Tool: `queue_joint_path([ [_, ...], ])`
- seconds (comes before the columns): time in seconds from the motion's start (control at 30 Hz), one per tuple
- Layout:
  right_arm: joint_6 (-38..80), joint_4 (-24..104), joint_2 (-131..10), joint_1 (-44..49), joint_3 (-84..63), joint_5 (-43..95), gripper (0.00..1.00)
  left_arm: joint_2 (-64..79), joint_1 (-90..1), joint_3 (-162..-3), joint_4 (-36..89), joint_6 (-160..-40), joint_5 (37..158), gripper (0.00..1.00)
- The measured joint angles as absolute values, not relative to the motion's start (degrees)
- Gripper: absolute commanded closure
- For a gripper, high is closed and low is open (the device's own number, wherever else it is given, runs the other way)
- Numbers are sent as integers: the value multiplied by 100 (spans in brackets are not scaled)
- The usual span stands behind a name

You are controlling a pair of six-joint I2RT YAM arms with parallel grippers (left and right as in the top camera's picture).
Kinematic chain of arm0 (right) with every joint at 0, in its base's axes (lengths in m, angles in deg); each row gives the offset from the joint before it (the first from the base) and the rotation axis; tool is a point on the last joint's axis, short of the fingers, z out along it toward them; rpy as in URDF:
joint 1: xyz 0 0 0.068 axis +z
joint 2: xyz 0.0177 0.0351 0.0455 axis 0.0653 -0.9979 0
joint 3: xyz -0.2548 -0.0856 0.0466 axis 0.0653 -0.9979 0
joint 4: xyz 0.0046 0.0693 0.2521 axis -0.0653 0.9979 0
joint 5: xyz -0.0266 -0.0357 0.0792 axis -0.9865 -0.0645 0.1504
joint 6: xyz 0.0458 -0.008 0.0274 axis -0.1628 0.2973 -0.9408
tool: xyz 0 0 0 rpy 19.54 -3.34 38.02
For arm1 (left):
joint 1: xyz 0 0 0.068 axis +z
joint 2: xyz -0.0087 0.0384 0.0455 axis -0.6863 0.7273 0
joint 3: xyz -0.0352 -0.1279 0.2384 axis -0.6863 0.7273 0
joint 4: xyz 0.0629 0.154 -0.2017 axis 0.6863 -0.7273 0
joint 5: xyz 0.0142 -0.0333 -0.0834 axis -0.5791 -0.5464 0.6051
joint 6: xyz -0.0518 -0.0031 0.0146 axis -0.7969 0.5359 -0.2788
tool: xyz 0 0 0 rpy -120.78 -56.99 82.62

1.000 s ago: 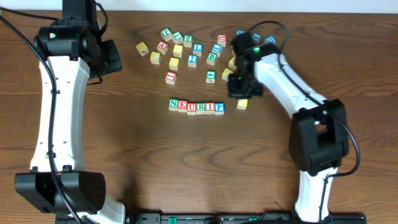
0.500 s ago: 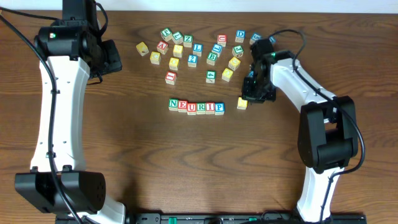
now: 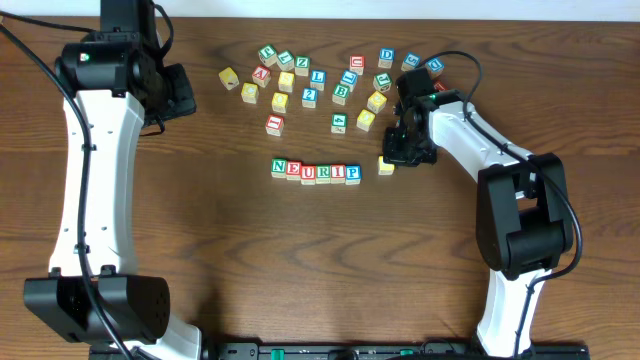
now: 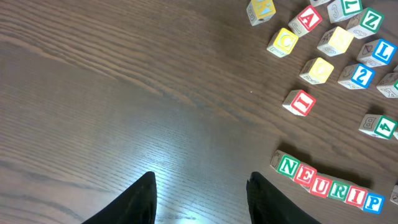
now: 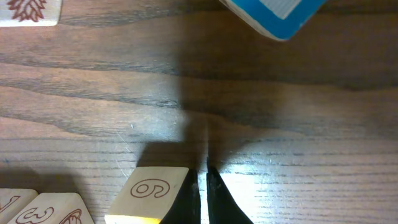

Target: Spell out NEURIPS

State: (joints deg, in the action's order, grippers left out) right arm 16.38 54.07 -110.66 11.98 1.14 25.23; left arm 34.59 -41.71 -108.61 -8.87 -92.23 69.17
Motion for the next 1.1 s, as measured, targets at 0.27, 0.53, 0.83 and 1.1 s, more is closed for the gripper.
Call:
queue_joint_path([
  [0.27,2082,5313,-11066,1312,114,2521,98,3459,-4173,-10861,-885,-9223,6917,53],
  [0.53,2333,5295,-11066,1574,114,2532,98,3461,-4171,-10861,-887,-9221,6917,53],
  [0.83,2349,5459,-11066,1710,110,2545,99,3461,-4171,-10861,-887,-9223,6917,54],
  [1.1,2338,5566,-11066,1869,110,2543,99,3461,-4173,-10861,-887,-9221,6917,53],
])
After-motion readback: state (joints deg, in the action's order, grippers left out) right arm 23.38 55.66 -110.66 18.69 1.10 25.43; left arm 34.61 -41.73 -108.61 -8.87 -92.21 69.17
